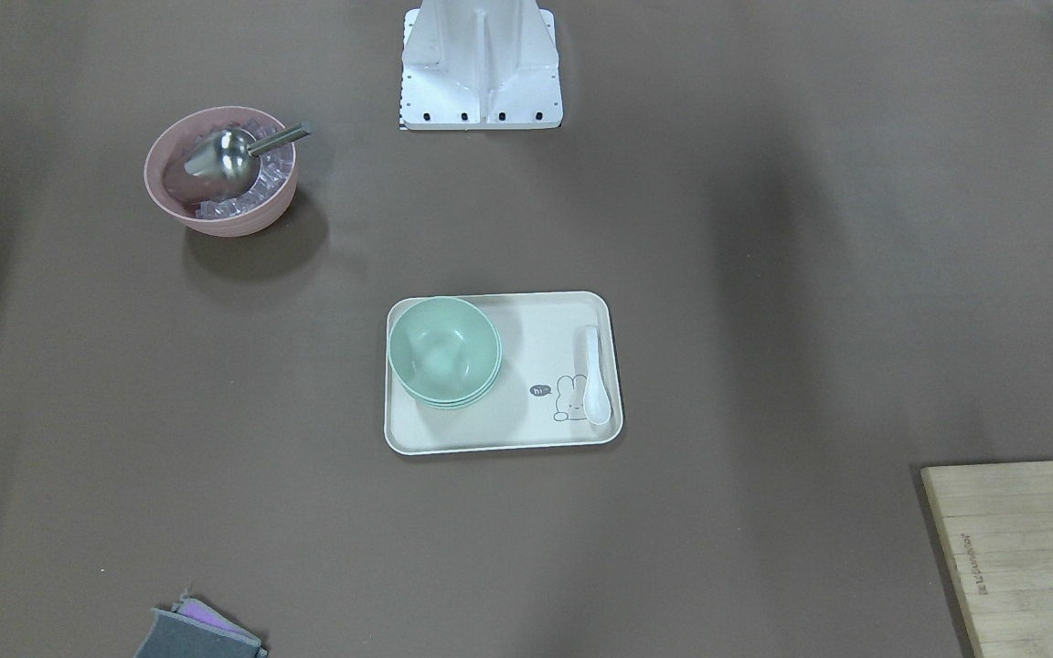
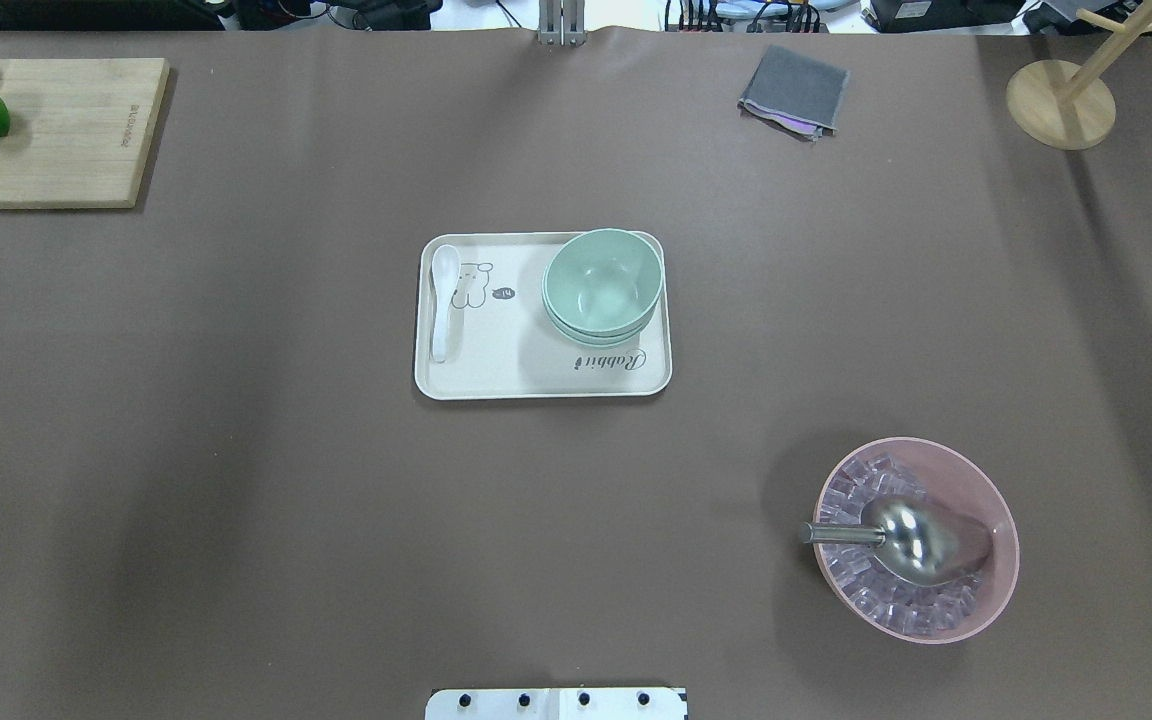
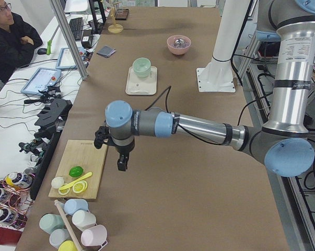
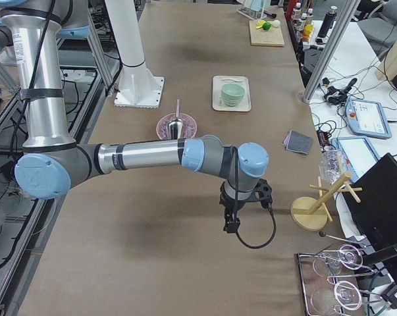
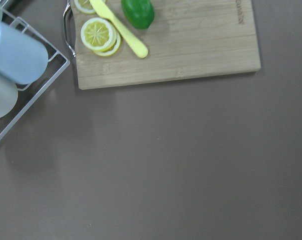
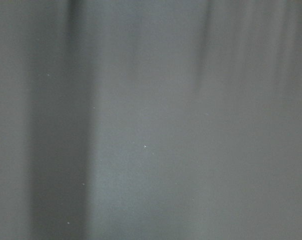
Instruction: Stack green bowls together
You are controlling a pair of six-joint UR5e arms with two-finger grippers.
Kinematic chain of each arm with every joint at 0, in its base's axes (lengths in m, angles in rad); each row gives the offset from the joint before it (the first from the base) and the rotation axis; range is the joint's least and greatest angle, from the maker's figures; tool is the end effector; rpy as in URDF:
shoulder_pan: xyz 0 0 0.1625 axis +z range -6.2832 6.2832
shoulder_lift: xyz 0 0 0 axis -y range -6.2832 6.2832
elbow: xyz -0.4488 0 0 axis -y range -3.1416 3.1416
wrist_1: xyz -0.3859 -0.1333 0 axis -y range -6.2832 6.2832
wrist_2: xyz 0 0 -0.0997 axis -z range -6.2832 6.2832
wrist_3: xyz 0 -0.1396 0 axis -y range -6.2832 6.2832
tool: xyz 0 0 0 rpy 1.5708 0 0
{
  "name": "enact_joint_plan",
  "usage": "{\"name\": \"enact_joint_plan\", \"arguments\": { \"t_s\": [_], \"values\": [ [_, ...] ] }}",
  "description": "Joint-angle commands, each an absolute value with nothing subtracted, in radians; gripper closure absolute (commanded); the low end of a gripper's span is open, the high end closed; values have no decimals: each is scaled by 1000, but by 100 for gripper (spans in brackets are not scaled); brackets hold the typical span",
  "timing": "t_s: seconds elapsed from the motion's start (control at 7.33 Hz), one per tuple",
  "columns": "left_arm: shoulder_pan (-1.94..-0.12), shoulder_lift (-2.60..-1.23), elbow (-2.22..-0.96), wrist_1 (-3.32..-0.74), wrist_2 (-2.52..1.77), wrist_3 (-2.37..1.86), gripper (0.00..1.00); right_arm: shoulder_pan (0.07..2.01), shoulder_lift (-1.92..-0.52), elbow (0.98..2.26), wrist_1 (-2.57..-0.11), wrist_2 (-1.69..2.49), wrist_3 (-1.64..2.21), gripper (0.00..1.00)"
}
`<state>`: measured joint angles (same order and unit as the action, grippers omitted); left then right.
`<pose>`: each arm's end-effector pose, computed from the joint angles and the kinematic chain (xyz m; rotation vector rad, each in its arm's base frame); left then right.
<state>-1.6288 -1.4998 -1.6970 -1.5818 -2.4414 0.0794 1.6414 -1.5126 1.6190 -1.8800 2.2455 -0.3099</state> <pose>-0.0531 -0.4566 0.6720 0.1216 0.8640 0.0488 0.0802 -0.4811 0.6964 -0.0644 -0.6978 -0.1610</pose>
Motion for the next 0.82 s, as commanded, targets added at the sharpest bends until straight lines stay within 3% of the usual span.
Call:
{"name": "enact_joint_plan", "arguments": {
  "t_s": [0.0, 0.68],
  "values": [
    [-1649, -1431, -1665, -1716, -2448, 74, 2, 1658, -1546, 1606, -1856, 2246, -308, 0],
    [-1571, -1503, -1649, -1631, -2266, 71, 2, 1654, -1539, 1611, -1865, 2255, -220, 0]
  ]
}}
